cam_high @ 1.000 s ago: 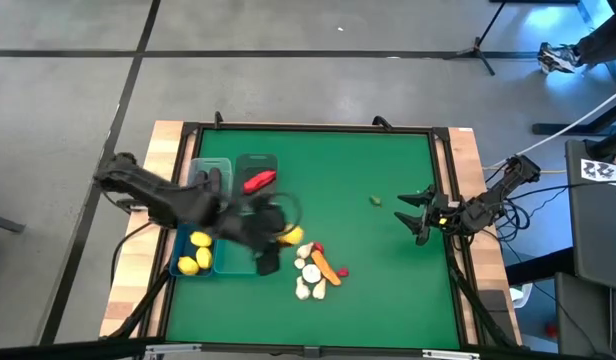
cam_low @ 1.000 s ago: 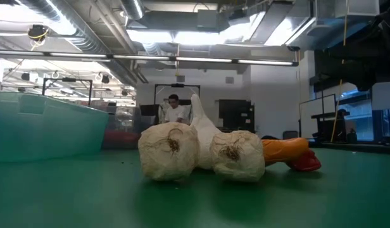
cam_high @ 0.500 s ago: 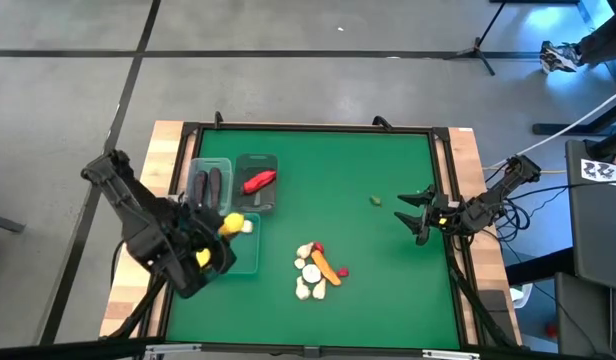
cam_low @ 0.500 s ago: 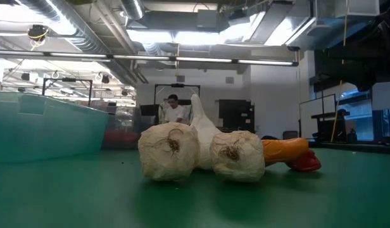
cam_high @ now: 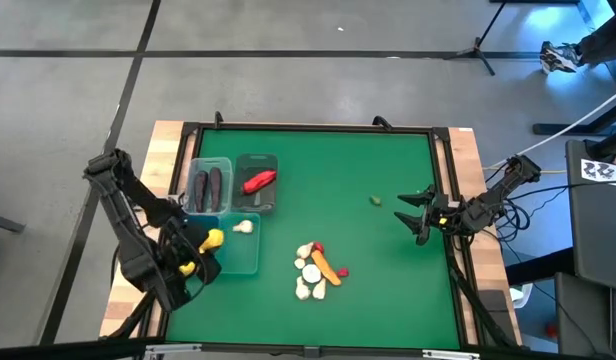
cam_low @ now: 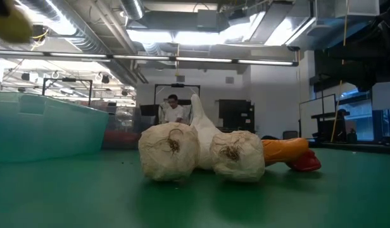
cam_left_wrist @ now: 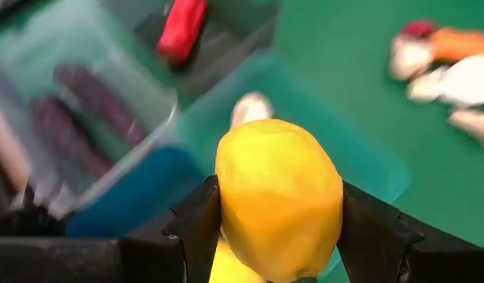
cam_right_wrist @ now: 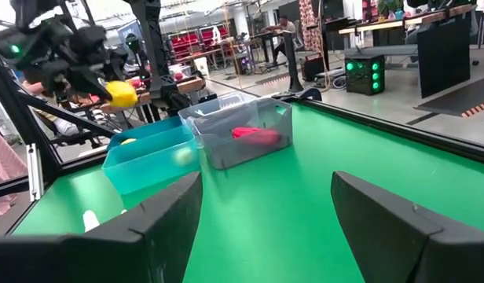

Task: Sort produce into baskets
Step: Put the yellow lemon into the blue bin, then put the green chili pepper into the black bin

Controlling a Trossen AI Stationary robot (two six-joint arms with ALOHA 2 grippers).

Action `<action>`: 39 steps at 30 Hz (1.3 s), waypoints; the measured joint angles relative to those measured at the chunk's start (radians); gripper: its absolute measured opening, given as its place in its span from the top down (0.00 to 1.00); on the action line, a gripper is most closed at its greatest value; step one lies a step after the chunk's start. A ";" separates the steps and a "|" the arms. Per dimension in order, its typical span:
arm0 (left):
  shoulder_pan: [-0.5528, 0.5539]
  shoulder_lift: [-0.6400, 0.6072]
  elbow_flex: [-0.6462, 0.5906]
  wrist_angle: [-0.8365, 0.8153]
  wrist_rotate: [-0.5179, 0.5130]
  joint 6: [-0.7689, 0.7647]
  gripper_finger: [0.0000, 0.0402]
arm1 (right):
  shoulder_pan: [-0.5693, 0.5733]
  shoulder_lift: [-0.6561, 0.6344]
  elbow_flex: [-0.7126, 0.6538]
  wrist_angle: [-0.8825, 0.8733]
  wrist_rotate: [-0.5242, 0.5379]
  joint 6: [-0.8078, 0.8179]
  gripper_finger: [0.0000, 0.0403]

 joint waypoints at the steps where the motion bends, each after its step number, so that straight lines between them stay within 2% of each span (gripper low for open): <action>1: -0.015 0.000 -0.021 0.000 0.031 -0.041 0.49 | 0.000 0.000 0.000 0.000 0.000 0.000 0.30; 8: -0.122 0.000 -0.149 0.011 0.265 -0.259 0.49 | 0.000 0.000 0.000 0.002 0.001 0.015 0.30; 14: -0.200 0.001 -0.229 0.025 0.361 -0.427 0.49 | 0.000 0.000 0.000 0.003 0.002 0.016 0.30; 19: -0.208 0.001 -0.268 0.106 0.374 -0.406 0.49 | 0.000 0.000 0.000 0.003 0.002 0.016 0.30; 28: -0.207 0.001 -0.269 0.143 0.354 -0.352 0.48 | 0.000 0.000 0.000 0.004 0.002 0.015 0.30; 39: -0.198 0.001 -0.269 0.150 0.339 -0.319 0.29 | 0.000 0.000 0.002 -0.006 0.003 0.015 0.30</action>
